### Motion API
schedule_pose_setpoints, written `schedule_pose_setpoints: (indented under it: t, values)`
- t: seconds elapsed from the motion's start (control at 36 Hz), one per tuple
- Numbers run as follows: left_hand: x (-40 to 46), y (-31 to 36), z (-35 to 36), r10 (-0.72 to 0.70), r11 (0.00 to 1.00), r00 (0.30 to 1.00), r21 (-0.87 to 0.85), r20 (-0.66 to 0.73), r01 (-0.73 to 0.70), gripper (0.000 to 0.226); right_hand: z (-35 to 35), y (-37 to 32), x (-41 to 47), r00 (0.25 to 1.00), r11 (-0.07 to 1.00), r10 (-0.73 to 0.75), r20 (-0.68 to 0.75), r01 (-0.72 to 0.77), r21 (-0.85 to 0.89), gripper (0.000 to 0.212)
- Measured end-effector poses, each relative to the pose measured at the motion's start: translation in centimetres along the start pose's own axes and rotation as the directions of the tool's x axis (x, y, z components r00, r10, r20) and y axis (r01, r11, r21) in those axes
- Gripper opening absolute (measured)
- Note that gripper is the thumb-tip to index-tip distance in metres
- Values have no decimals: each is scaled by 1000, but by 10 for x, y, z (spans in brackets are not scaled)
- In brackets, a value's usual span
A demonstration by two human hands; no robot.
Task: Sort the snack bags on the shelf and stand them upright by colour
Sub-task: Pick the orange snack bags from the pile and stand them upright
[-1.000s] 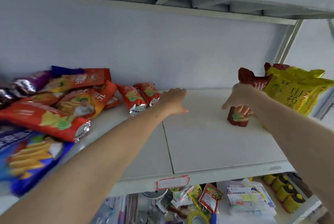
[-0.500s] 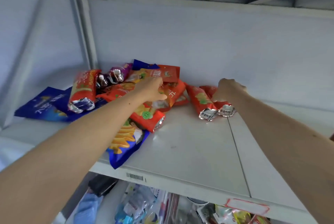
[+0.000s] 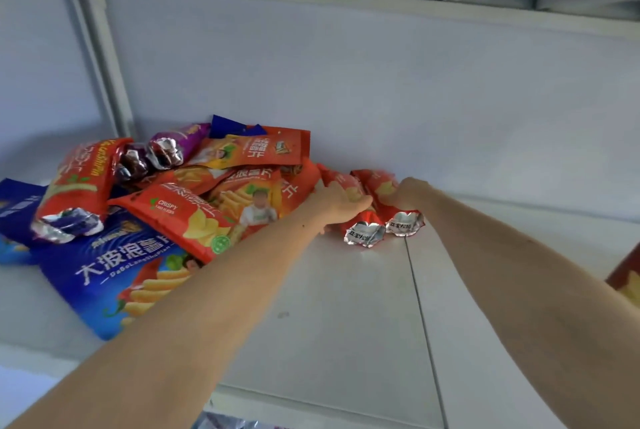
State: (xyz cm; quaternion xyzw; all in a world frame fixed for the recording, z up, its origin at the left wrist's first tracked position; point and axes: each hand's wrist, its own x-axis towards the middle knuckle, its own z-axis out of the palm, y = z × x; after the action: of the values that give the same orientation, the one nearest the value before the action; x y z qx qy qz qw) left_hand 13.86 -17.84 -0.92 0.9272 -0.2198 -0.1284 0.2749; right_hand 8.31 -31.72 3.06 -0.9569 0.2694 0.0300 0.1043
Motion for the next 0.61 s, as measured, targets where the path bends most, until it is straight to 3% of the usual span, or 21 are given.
schedule_pose_setpoints:
  t: [0.14,0.28,0.44,0.53,0.61]
  values:
    - [0,3,2,-59,980,989,-178,139,83,77,6,7,19,997,995,73,16,-74,66,67]
    - [4,-1,3,-84,943,965,-293,250,158,86,14,10,36,996,981,90,-3,-88,175,69]
    - [-1,-3,-3,-70,902,905,-361,419,236,70,17,9,47,993,944,118,-13,-108,312,64]
    - [1,-6,0,-25,890,900,-401,434,218,63,14,15,51,979,862,193,-61,-139,487,61]
    - [0,-2,4,42,875,912,-455,408,164,60,5,23,43,961,709,259,-93,-124,695,65]
